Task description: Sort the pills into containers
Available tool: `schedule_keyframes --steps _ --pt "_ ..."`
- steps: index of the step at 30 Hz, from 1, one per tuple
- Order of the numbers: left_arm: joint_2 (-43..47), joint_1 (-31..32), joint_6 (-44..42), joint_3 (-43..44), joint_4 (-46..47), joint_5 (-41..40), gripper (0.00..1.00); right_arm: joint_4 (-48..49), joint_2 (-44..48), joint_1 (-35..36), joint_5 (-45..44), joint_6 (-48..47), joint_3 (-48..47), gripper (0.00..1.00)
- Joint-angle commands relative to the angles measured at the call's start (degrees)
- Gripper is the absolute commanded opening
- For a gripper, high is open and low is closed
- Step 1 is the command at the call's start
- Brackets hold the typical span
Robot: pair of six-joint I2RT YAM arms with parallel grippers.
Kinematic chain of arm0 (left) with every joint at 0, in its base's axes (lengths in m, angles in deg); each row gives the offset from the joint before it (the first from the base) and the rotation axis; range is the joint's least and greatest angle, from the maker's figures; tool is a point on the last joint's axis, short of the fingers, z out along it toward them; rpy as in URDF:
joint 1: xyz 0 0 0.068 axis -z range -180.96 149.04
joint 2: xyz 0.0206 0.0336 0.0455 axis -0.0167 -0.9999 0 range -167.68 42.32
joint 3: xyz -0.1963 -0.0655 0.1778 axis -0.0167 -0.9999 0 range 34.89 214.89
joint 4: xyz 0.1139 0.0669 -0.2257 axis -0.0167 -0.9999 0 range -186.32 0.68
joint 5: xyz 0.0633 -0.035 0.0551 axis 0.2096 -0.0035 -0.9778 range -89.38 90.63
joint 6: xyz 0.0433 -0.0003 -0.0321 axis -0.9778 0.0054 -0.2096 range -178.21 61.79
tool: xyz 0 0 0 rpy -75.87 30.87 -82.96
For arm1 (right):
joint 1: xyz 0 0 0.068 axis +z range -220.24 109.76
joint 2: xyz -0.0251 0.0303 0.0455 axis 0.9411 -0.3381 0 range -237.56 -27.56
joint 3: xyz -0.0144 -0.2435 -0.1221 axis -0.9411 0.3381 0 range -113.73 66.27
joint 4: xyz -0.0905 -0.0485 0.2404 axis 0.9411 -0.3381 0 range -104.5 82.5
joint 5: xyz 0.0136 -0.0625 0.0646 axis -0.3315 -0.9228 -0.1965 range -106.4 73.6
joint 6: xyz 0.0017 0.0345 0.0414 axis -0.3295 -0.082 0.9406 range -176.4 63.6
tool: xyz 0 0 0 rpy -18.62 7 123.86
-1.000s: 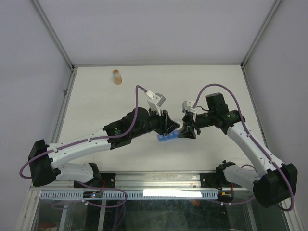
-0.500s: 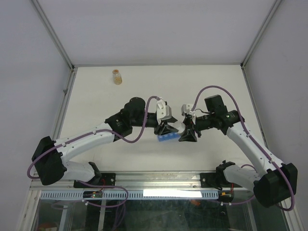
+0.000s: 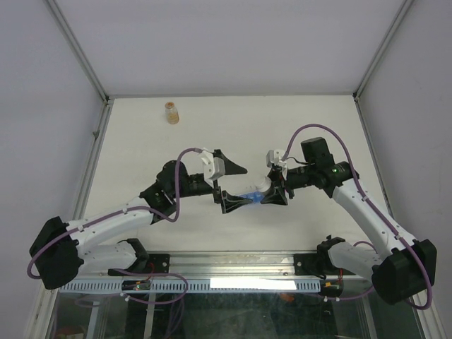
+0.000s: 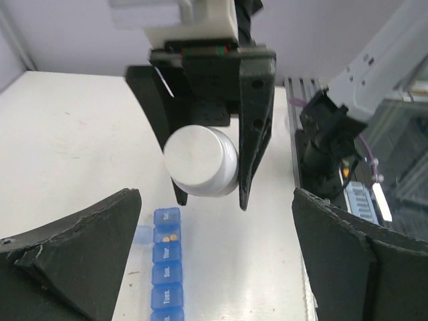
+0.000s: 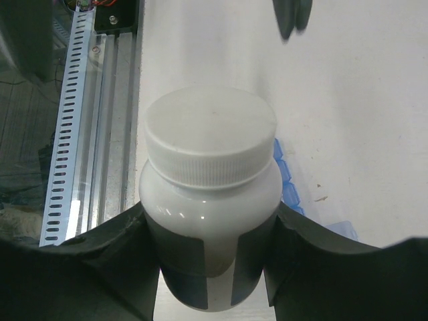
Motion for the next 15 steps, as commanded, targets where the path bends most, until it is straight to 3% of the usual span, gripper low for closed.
schedule_keyframes --steps 1,10,15 --pt "7.9 -0.6 11.2 -3.2 6.2 -8.8 0.99 2.5 1.0 -0.2 1.9 0.3 -1.9 0.00" --pt "16.1 -0.6 34.9 -12.8 12.8 -13.6 0.98 2.5 0.5 -0.2 1.5 0.2 -1.9 0.00" --pt "15.8 0.4 38.6 -7.4 -0.5 -17.7 0.81 2.5 0.4 -0.3 1.5 0.2 -1.9 0.00"
